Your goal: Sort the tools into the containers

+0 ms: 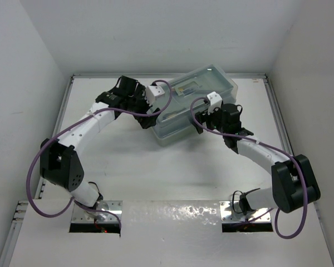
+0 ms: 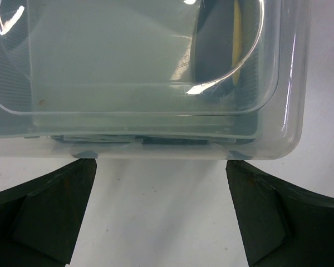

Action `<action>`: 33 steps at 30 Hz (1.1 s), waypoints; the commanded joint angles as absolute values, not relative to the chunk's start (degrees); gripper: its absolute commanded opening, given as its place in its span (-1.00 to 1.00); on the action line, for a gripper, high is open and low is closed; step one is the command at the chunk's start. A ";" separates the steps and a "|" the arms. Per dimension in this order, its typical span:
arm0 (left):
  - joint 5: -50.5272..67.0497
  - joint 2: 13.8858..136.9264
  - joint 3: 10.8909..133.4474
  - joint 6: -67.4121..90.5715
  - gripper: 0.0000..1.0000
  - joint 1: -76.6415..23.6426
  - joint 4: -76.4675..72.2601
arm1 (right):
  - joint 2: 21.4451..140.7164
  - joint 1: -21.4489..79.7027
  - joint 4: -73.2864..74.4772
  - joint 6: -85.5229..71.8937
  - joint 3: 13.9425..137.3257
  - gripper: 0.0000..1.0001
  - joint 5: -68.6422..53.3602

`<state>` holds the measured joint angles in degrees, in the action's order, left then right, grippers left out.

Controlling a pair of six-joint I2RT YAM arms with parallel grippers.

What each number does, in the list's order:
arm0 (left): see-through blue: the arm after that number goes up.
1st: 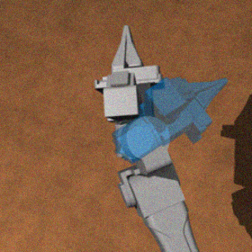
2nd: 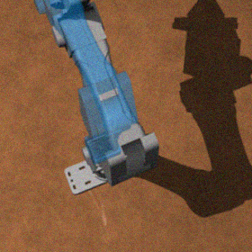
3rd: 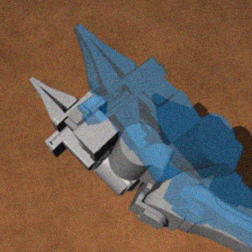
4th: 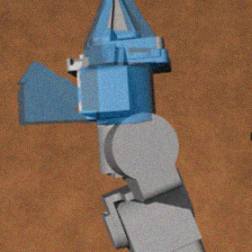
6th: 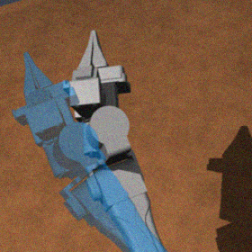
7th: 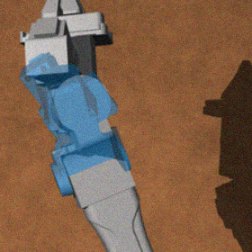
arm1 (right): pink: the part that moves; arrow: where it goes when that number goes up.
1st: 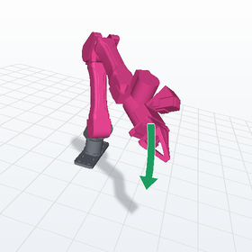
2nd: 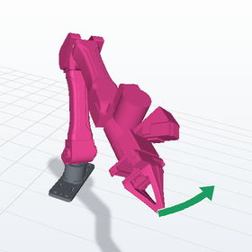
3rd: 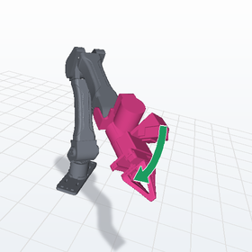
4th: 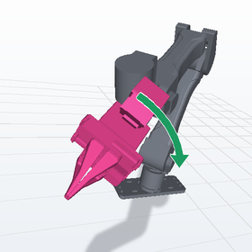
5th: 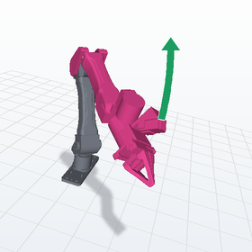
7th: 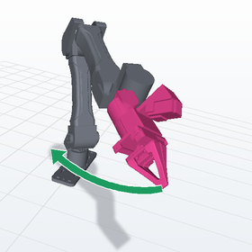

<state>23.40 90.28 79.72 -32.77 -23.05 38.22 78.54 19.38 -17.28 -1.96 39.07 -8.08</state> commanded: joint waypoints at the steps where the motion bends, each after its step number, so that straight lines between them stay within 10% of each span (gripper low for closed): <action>1: 27.33 90.53 80.86 -32.87 0.99 -23.29 34.10 | 74.09 22.32 -31.38 -1.30 41.84 -0.07 -15.38; 13: 27.42 90.44 80.51 -33.22 0.99 -23.29 34.37 | 76.20 22.33 -36.47 -4.13 39.11 -0.02 -13.36; 33: 27.77 89.82 80.16 -33.93 0.99 -23.29 34.89 | 82.00 22.41 -35.25 1.56 36.39 0.98 -16.88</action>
